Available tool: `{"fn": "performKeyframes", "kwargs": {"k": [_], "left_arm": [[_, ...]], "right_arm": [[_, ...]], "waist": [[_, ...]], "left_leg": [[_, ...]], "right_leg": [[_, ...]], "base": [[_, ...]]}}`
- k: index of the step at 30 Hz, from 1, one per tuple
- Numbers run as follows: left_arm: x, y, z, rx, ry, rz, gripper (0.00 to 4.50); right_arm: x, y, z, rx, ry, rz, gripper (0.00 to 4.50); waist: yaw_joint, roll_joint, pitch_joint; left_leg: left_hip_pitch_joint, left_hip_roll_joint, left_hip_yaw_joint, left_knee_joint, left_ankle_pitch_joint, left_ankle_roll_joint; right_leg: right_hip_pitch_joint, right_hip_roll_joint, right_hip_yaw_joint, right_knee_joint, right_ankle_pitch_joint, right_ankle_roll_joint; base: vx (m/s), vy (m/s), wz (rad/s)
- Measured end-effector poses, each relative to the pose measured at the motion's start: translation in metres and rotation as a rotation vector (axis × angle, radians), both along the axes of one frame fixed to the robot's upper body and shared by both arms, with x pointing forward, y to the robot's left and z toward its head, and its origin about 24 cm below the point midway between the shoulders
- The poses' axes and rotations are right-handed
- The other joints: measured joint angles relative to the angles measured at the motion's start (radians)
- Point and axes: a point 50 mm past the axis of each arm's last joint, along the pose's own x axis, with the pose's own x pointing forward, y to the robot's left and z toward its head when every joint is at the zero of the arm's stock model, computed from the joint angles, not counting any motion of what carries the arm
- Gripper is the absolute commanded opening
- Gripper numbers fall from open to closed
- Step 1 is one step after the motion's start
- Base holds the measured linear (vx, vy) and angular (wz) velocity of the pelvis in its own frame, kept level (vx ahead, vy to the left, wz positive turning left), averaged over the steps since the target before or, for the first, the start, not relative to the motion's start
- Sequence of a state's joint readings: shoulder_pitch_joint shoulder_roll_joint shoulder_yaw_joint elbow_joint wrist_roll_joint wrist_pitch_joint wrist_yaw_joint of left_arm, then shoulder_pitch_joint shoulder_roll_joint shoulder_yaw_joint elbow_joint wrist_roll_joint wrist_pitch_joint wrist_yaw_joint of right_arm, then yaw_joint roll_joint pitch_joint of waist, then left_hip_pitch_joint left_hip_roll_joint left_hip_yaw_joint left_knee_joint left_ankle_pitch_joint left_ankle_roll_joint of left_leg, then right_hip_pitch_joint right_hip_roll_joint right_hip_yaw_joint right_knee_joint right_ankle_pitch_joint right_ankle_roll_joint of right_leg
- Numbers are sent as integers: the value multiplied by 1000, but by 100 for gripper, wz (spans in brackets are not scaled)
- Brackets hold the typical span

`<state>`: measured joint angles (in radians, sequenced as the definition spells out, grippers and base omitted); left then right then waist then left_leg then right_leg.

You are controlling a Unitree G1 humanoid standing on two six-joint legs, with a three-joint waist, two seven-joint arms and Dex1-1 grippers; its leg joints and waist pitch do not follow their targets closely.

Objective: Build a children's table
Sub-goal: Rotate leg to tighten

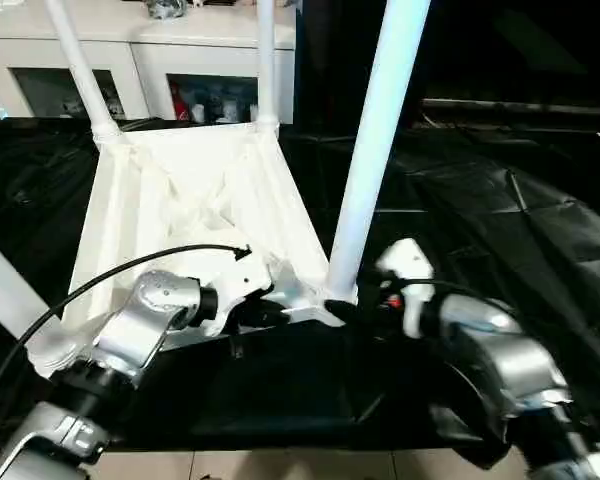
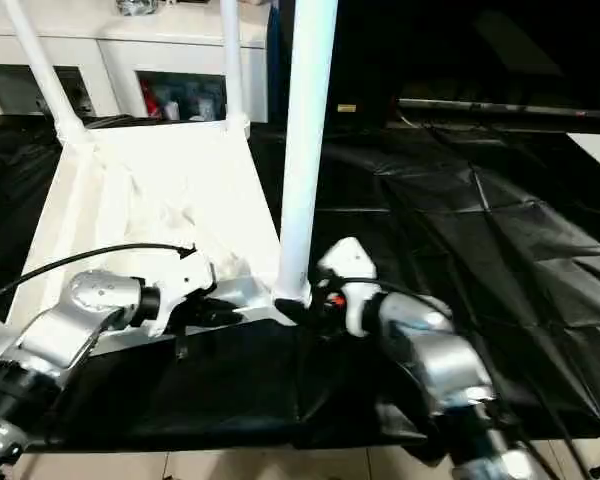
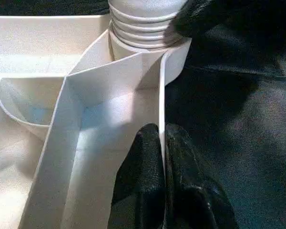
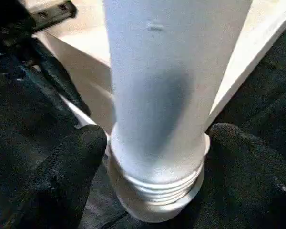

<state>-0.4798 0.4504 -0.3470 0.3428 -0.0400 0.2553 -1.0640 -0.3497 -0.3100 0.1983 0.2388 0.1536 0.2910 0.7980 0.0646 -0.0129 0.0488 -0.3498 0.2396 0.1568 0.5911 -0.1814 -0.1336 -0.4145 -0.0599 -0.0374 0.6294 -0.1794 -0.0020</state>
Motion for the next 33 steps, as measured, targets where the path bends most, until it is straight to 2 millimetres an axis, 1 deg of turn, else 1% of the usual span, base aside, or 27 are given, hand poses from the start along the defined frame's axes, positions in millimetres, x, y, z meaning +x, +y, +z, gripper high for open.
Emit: {"fn": "performKeyframes", "kwargs": {"k": [8, 9, 11, 12, 13, 14, 16, 17, 19, 22, 29, 33], "left_arm": [[1, 0, -1, 3, -8, -3, 0], [1, 0, -1, 3, -8, -3, 0], [2, 0, -1, 3, -8, -3, 0], [2, 0, -1, 3, -8, -2, 0], [2, 0, -1, 4, -8, -2, 0], [2, 1, -1, 5, -9, -2, 0], [2, 1, -1, 7, -11, 0, 0], [3, 1, -1, 8, -11, 1, 0], [3, 1, -1, 9, -10, 2, 0], [3, 2, -1, 8, -13, 1, 0], [4, 2, -2, 4, -12, 5, 0], [10, -5, -3, -7, -31, 64, 0]], "right_arm": [[3, 3, -7, -4, -9, -13, 394], [3, 3, -8, -5, -8, -14, 377], [5, 3, -8, -9, -9, -14, 377], [5, 4, -7, -11, -13, -12, 364], [6, 4, -7, -9, -17, -10, 364], [6, 5, -7, -6, -21, -8, 343], [6, 6, -8, -2, -21, -5, 339], [6, 6, -8, 0, -20, -5, 320], [6, 6, -9, 2, -22, -3, 299], [6, 6, -9, 5, -22, 0, 285], [6, 7, -11, 12, -29, -4, 278], [11, 12, -16, 62, -33, -141, 277]], "waist": [[0, 0, 0], [0, 0, 0], [0, 1, 0], [0, 1, 0], [0, 1, 0], [0, 1, 0], [0, 1, 0], [0, 1, 0], [-1, 1, 0], [-1, 1, -1], [-2, 2, -1], [-5, 2, -1]], "left_leg": [[0, 0, 0, 0, 0, 0], [0, 0, 0, 0, 0, 0], [0, 0, 0, 0, 0, 0], [0, 0, 0, 0, 0, 0], [0, 0, 0, 0, 0, 0], [0, 0, 0, 0, 0, 0], [0, 0, 0, 0, 0, 0], [0, 0, 0, 0, 0, 0], [0, 0, 0, 0, 0, 0], [0, 0, 0, -1, 0, 0], [0, 0, 0, -1, 0, 0], [0, -1, 0, -1, 0, 0]], "right_leg": [[0, 0, 0, 0, 0, 1], [0, 0, 0, 0, 0, 1], [0, 0, 0, 0, 0, 1], [0, 0, 0, 0, 0, 1], [0, 0, 0, 0, 0, 1], [0, 0, 0, 0, 0, 1], [0, 0, 0, 0, 0, 1], [0, 0, 0, 0, 0, 1], [0, 0, 0, 0, 0, 1], [0, 0, 0, 0, 0, 1], [0, 0, 0, 0, 0, 1], [-1, -1, 0, 0, 0, 1]], "base": [[0, 0, 0], [0, 0, 0], [0, 0, 0], [0, 0, 0], [0, 0, 0], [0, 0, 0], [0, 0, 0], [0, 0, 0], [0, 0, 0], [0, 0, 0], [0, 0, 0], [0, 0, 0]]}}
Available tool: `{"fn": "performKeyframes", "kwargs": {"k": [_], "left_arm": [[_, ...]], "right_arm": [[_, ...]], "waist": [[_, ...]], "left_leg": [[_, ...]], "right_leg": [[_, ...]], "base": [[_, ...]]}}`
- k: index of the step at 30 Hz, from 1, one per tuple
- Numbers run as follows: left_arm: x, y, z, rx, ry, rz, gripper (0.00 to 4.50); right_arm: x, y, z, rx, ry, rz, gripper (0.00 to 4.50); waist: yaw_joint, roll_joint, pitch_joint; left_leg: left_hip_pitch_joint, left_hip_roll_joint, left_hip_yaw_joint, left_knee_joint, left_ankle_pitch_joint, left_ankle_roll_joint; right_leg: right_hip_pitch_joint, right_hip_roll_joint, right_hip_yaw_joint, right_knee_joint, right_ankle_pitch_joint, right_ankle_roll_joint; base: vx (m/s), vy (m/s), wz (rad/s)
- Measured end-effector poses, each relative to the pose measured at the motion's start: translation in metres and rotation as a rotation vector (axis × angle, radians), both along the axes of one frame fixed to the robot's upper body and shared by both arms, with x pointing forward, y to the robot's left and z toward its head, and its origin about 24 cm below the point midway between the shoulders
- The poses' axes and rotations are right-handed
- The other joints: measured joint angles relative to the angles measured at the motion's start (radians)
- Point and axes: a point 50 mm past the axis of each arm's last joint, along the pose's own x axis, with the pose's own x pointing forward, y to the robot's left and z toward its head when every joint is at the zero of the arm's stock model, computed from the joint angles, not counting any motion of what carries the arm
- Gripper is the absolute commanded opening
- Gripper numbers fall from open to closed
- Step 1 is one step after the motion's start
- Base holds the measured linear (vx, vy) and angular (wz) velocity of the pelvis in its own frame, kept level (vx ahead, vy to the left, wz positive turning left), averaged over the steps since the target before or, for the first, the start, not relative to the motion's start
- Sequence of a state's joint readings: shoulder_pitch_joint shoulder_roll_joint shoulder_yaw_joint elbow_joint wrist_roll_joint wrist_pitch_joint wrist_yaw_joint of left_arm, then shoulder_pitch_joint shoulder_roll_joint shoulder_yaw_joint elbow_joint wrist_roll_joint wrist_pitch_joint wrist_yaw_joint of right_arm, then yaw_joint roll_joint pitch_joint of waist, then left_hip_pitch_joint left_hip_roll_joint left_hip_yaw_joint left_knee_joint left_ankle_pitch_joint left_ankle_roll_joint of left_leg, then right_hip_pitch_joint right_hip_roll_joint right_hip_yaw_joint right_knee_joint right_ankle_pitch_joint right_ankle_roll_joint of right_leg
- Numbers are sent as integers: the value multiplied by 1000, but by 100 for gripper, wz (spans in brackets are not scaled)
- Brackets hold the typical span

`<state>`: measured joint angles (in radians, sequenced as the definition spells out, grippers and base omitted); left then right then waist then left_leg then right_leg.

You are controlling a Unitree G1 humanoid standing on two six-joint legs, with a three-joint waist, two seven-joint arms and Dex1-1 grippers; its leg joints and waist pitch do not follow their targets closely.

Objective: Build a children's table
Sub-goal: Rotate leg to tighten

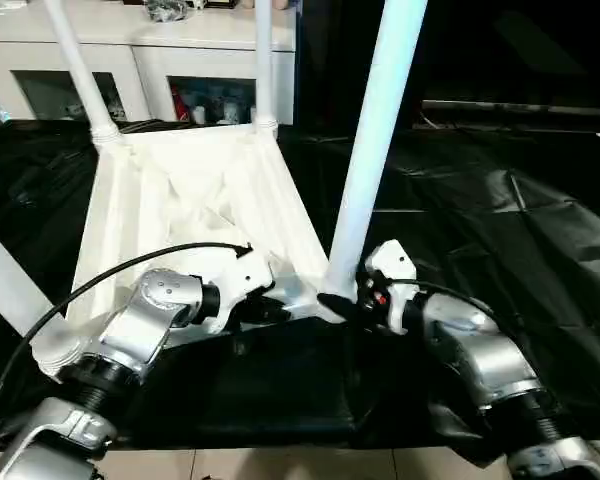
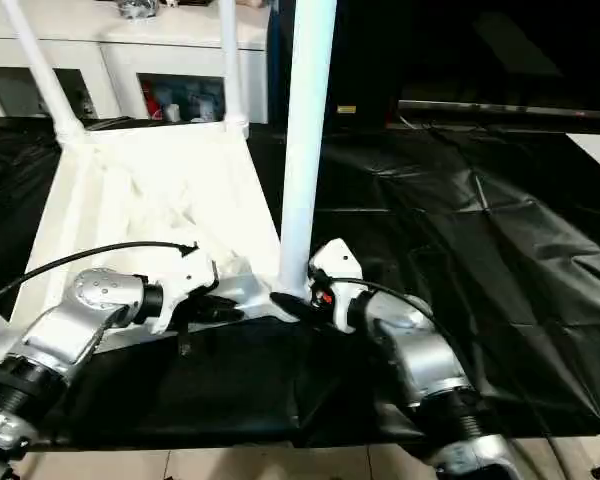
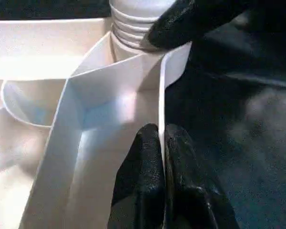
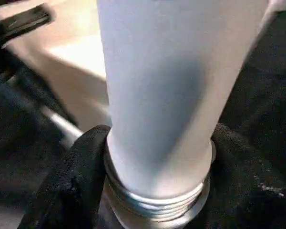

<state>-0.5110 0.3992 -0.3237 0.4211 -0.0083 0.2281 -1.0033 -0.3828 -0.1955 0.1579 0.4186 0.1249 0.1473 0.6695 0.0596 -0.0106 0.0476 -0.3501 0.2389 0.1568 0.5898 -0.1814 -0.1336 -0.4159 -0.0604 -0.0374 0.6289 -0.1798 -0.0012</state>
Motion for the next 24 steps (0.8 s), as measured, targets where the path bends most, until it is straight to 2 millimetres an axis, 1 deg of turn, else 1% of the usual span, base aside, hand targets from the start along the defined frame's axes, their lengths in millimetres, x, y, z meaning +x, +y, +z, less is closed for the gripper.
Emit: {"fn": "performKeyframes", "kwargs": {"k": [1, 3, 7, 10, 12, 14, 15, 17, 19, 21, 23, 24], "left_arm": [[2, -4, -1, -5, -4, 16, 0], [8, -13, -2, -16, -13, 64, 0], [16, -32, -4, -19, -35, 141, 0], [21, -45, -6, -13, -59, 186, 0], [21, -49, -7, -10, -65, 187, 0], [21, -50, -7, -9, -61, 186, 0], [21, -50, -7, -9, -61, 186, 0], [21, -50, -7, -7, -65, 183, 0], [21, -48, -7, -6, -70, 172, 0], [20, -43, -6, -6, -74, 152, 0], [19, -36, -6, -9, -71, 129, 0], [18, -33, -6, -10, -74, 117, 0]], "right_arm": [[1, 2, -1, 17, 3, -39, 277], [5, 7, -5, 51, 8, -170, 277], [14, 17, -8, 60, 10, -365, 277], [23, 20, -7, 32, 1, -450, 277], [24, 18, -8, 30, -2, -458, 277], [24, 17, -10, 32, -2, -461, 277], [24, 17, -10, 33, -1, -461, 312], [24, 16, -9, 36, -5, -456, 346], [23, 13, -9, 47, -10, -400, 352], [20, 8, -8, 45, -16, -336, 382], [15, 2, -6, 34, -14, -241, 397], [13, 1, -5, 21, -17, -200, 397]], "waist": [[0, 0, 0], [0, 1, -1], [1, 5, -4], [0, 6, -6], [-1, 4, -9], [-1, 4, -13], [-1, 4, -14], [-1, 4, -14], [-2, 4, -14], [-1, 4, -14], [0, 4, -14], [1, 4, -14]], "left_leg": [[1, 0, 0, 0, 0, 0], [0, -1, 0, 0, 0, 0], [1, -2, 0, 0, 0, 0], [1, -7, 0, -2, 0, 0], [1, -14, 0, -6, 0, 0], [1, -15, 0, -9, 0, 1], [1, -15, 0, -10, 0, 1], [1, -15, 0, -10, 0, 1], [1, -15, 0, -12, 0, 1], [1, -15, 0, -16, 0, 1], [1, -15, 0, -19, 0, 1], [1, -14, 0, -20, 0, 1]], "right_leg": [[0, 0, 0, 0, 0, 0], [1, -1, 0, -1, 0, 0], [3, -2, 0, -4, -1, 1], [5, -7, 0, -8, -1, 2], [6, -15, 0, -10, -1, 6], [8, -15, -1, -17, 0, 8], [9, -16, -1, -18, 0, 8], [9, -16, -1, -18, 0, 8], [8, -16, -2, -18, 0, 8], [8, -16, -3, -18, 0, 8], [8, -16, -4, -18, 0, 8], [7, -15, -5, -18, 0, 8]], "base": [[0, 0, 0], [0, 0, 0], [0, 0, 0], [0, 0, 0], [0, 0, 0], [0, 0, 0], [0, 0, 0], [0, 0, 0], [0, 0, 0], [0, 0, 0], [0, 0, 0], [0, 0, 0]]}}
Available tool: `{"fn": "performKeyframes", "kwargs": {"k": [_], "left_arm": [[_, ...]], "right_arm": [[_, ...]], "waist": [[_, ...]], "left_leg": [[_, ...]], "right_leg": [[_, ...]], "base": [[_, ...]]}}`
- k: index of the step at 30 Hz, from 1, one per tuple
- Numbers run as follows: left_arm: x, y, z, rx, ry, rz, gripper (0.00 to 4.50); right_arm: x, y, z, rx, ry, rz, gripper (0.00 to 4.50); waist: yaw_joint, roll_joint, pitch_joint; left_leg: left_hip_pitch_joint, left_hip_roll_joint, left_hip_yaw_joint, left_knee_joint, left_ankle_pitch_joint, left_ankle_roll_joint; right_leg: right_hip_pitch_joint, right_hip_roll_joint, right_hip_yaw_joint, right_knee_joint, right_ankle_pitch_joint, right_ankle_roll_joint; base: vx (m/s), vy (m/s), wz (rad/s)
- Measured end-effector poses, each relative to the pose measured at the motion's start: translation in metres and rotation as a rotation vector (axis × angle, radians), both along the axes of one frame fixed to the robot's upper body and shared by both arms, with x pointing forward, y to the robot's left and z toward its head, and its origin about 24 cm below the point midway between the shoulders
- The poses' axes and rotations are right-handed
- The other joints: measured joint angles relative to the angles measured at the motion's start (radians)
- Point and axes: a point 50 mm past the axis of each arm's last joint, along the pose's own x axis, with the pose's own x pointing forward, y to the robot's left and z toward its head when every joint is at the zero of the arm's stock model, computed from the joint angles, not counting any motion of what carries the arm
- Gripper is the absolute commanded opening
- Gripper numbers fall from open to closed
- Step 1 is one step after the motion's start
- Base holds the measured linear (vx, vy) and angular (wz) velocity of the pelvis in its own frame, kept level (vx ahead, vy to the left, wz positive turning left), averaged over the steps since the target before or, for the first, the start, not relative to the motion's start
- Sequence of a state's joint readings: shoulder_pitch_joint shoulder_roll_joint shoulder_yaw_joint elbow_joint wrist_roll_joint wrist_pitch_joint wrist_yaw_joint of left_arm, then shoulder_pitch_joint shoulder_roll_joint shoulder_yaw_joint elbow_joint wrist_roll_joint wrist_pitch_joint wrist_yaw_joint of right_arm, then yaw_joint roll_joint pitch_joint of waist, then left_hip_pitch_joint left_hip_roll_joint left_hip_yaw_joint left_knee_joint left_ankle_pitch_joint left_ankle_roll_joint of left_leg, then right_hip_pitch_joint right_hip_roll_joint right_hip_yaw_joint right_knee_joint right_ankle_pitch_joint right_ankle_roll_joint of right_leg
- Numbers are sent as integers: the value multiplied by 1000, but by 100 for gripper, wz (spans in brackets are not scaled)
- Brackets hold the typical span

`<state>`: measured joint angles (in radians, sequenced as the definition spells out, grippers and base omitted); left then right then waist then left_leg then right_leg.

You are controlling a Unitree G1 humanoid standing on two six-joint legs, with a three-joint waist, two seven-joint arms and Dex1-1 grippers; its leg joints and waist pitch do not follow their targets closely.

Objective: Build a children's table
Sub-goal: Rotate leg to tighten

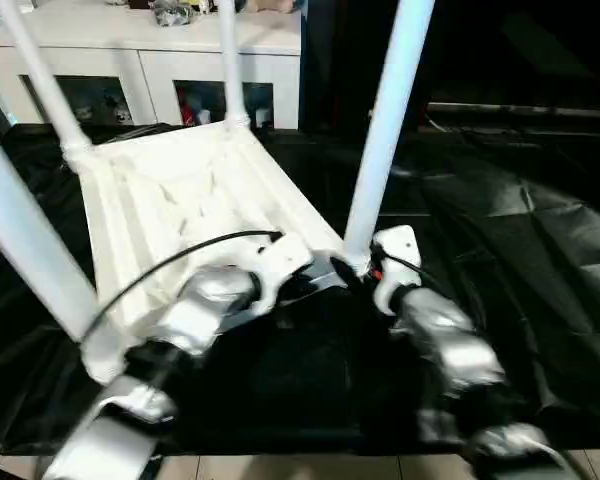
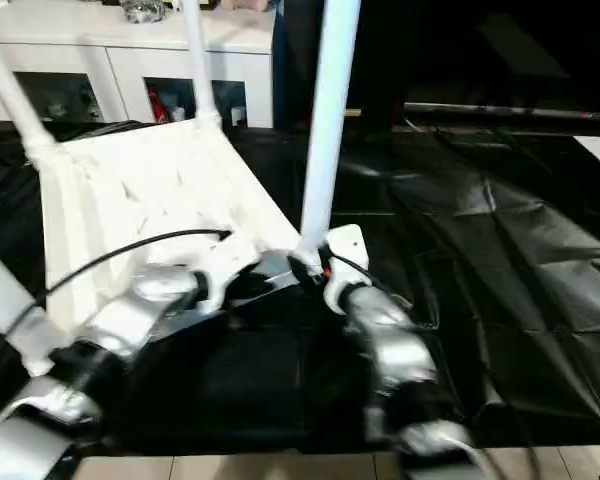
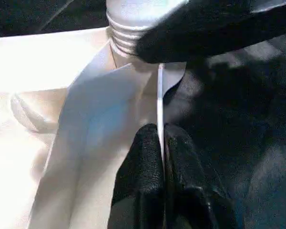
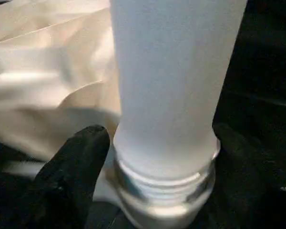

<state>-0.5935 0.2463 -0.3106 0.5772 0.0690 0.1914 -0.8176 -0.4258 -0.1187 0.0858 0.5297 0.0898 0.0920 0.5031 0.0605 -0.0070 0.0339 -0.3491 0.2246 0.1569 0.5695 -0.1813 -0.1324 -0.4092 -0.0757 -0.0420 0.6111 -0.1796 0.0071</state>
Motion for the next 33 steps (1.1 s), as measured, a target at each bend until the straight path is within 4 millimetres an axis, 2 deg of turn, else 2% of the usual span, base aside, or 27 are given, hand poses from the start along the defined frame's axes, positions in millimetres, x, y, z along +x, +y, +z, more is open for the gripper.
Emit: {"fn": "performKeyframes", "kwargs": {"k": [5, 8, 11, 17, 19, 21, 24, 27, 29, 33], "left_arm": [[-10, 19, 2, -12, 31, -97, 0], [-18, 32, 4, -18, 58, -161, 0], [-24, 36, 5, -23, 80, -211, 0], [-30, 37, 6, -29, 102, -260, 0], [-30, 38, 6, -30, 106, -258, 0], [-30, 39, 6, -29, 110, -259, 0], [-31, 39, 7, -30, 113, -261, 0], [-31, 39, 7, -31, 114, -263, 0], [-31, 39, 7, -31, 114, -263, 0], [-31, 39, 7, -30, 114, -261, 0]], "right_arm": [[-15, -21, 11, -72, 6, 246, 397], [-25, -25, 17, -79, 14, 382, 397], [-28, -23, 21, -81, 16, 444, 397], [-30, -18, 21, -80, 24, 493, 397], [-30, -17, 21, -85, 24, 497, 365], [-29, -17, 21, -94, 23, 500, 362], [-28, -15, 22, -103, 19, 505, 322], [-25, -15, 23, -114, 16, 507, 317], [-25, -14, 23, -130, 8, 513, 287], [-25, -13, 22, -142, -4, 520, 269]], "waist": [[0, 0, 0], [-1, -1, 1], [0, -2, 2], [5, -3, 2], [4, -3, 2], [4, -4, 3], [4, -5, 3], [4, -5, 3], [4, -5, 3], [3, -6, 4]], "left_leg": [[0, 0, 0, -2, 2, 2], [-1, 0, 0, -2, 1, 2], [-2, 0, 1, -2, 1, 4], [-2, 0, 4, -2, -1, 7], [-2, 0, 4, -2, -1, 7], [-2, 0, 5, -2, -1, 7], [-2, 0, 5, -2, -1, 7], [-2, 0, 5, -2, -1, 7], [-2, 0, 5, -2, -1, 7], [-2, 0, 5, -2, -1, 7]], "right_leg": [[-2, 1, 0, 0, -1, 2], [-2, 1, 1, -1, -2, 1], [-2, 0, 2, -1, -2, 0], [-2, -1, 2, -1, -5, -1], [-2, -1, 2, -1, -5, -1], [-2, -1, 2, -1, -5, -1], [-2, -1, 3, -1, -5, -1], [-2, -1, 2, -1, -5, -1], [-2, -1, 2, -1, -5, -1], [-2, -1, 3, -1, -5, -1]], "base": [[0, 0, 0], [0, 0, 0], [0, 0, 0], [0, 0, 0], [0, 0, 0], [0, 0, 0], [0, 0, 0], [0, 0, 0], [0, 0, 0], [0, 0, 0]]}}
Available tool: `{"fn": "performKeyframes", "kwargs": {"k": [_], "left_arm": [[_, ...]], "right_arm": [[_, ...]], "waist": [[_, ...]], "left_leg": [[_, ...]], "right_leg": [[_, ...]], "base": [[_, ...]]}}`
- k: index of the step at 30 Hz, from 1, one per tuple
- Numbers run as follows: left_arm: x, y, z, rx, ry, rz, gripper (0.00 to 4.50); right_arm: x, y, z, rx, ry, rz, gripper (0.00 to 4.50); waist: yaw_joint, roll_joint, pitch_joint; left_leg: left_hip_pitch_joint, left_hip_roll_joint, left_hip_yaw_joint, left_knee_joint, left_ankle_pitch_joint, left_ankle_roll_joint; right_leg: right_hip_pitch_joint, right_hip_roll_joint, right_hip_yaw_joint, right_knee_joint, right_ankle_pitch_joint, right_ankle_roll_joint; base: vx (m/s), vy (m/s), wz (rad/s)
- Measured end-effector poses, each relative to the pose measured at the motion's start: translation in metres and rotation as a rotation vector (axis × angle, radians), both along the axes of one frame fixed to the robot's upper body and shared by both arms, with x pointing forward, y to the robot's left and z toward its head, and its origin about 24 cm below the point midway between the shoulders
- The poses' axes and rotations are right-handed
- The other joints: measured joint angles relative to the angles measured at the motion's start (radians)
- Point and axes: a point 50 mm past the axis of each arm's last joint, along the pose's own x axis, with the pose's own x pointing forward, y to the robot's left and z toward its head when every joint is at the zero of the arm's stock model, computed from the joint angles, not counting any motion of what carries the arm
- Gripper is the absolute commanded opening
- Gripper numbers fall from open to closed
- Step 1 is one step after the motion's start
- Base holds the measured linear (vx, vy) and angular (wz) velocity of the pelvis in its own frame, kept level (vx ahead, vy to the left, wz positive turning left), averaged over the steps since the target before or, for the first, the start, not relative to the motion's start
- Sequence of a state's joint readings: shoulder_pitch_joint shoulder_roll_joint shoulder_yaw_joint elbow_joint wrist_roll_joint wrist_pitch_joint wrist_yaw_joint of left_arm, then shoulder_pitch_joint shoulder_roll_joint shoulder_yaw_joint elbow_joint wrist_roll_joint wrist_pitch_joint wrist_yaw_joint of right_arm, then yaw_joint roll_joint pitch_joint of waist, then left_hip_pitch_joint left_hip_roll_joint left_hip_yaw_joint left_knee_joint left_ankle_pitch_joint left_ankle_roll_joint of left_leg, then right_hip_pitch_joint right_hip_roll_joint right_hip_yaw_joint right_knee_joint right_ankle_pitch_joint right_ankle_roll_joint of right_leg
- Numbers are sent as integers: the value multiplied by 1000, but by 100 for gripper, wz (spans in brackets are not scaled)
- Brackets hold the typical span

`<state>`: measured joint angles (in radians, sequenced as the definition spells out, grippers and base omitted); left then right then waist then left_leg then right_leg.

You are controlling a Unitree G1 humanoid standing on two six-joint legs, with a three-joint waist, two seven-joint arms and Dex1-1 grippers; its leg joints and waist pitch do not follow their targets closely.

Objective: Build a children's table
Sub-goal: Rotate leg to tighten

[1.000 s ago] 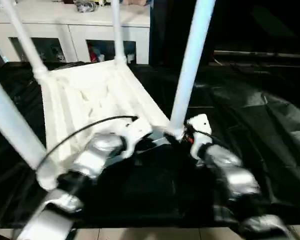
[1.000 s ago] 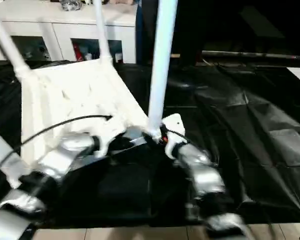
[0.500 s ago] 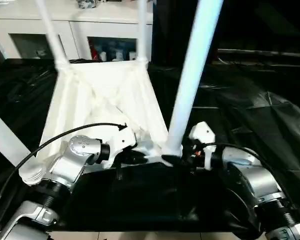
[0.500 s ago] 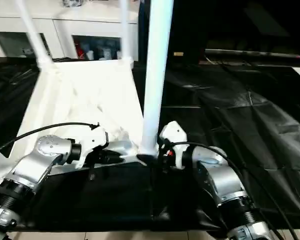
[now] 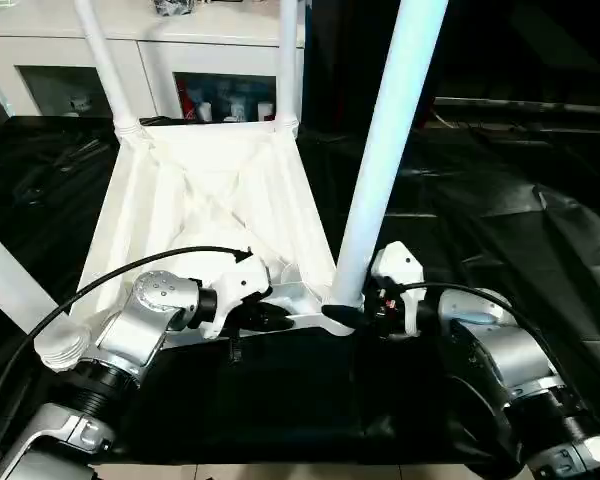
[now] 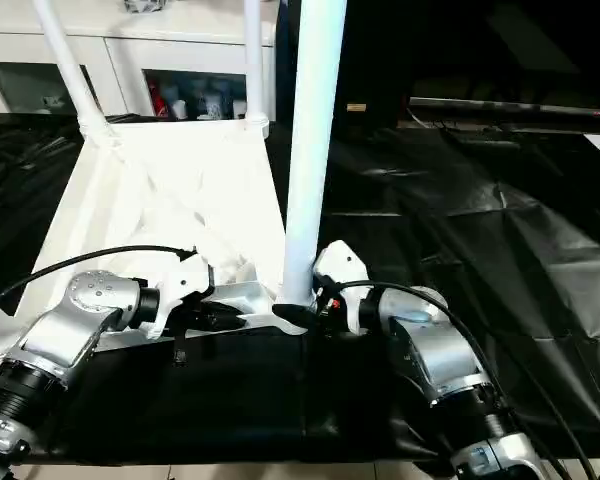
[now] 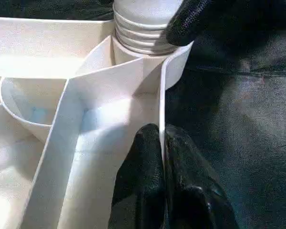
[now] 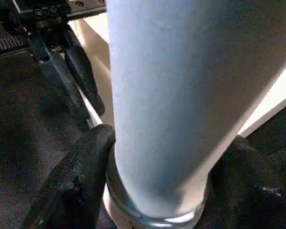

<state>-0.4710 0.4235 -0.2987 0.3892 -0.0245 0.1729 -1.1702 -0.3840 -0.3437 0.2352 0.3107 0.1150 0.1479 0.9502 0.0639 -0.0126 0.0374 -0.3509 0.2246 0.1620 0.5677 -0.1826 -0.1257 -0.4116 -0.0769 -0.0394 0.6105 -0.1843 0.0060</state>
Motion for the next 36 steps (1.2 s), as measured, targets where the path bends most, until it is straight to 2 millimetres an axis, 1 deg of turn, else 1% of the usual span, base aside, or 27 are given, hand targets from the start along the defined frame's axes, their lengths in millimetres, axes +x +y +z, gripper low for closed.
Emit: {"fn": "performKeyframes", "kwargs": {"k": [7, 10, 14, 16, 19, 24, 27, 28, 30, 33, 35, 36], "left_arm": [[0, 0, 0, 1, -1, 6, 0], [2, 0, -1, 0, -5, 25, 0], [15, -15, -3, 0, -35, 118, 0], [19, -21, -4, -1, -46, 148, 0], [28, -32, -6, 4, -67, 210, 0], [35, -46, -8, 13, -93, 277, 0], [37, -48, -8, 14, -96, 289, 0], [37, -48, -8, 12, -96, 288, 0], [37, -47, -7, 10, -93, 281, 0], [36, -44, -7, 5, -90, 267, 0], [34, -37, -7, 2, -91, 243, 0], [31, -33, -7, 0, -93, 229, 0]], "right_arm": [[0, 1, -2, 6, -4, -3, 264], [2, 3, -3, 31, -4, -39, 264], [12, 7, -13, 103, 2, -290, 263], [16, 9, -15, 120, 1, -377, 263], [25, 19, -17, 141, 0, -551, 263], [37, 28, -18, 126, -12, -700, 263], [40, 29, -18, 129, -18, -711, 263], [40, 29, -17, 131, -19, -709, 298], [40, 28, -17, 145, -16, -695, 333], [38, 27, -15, 177, -3, -656, 351], [34, 22, -14, 187, 8, -575, 369], [31, 19, -14, 183, 13, -525, 369]], "waist": [[-1, -1, 0], [-3, 0, 0], [-6, 0, -1], [-5, 1, -1], [-7, 2, -2], [-9, 5, -6], [-9, 6, -8], [-8, 6, -8], [-8, 6, -8], [-9, 7, -7], [-11, 8, -7], [-12, 10, -7]], "left_leg": [[0, 0, 0, 0, 0, 0], [2, 0, 0, 1, 0, 0], [3, 0, 0, 3, 0, 0], [4, 0, 0, 3, 0, 0], [4, 0, 0, 3, 0, -1], [5, 0, 0, 3, 0, -1], [4, 0, 0, 3, 0, -1], [4, 0, 0, 3, 0, -1], [4, 0, 0, 3, 0, 0], [4, 0, 0, 2, 0, 0], [4, 0, 0, 1, 0, 0], [4, 0, 0, 0, 0, 0]], "right_leg": [[0, 0, 0, 0, 0, 0], [1, 0, 0, 1, 0, -1], [3, 0, 1, 1, 0, 2], [3, 0, 1, 1, 0, 3], [4, 0, 1, 1, 1, 3], [4, 0, 1, 0, 1, 3], [4, 0, 1, 0, 1, 3], [4, 0, 1, 0, 1, 3], [4, 0, 1, 0, 1, 3], [4, 0, 1, 0, 2, 1], [3, 0, 0, 0, 2, 1], [3, 0, 0, 0, 2, 0]], "base": [[0, 0, 0], [0, 0, 0], [0, 0, 0], [0, 0, 0], [0, 0, 0], [0, 0, 0], [0, 0, 0], [0, 0, 0], [0, 0, 0], [0, 0, 0], [0, 0, 0], [0, 0, 0]]}}
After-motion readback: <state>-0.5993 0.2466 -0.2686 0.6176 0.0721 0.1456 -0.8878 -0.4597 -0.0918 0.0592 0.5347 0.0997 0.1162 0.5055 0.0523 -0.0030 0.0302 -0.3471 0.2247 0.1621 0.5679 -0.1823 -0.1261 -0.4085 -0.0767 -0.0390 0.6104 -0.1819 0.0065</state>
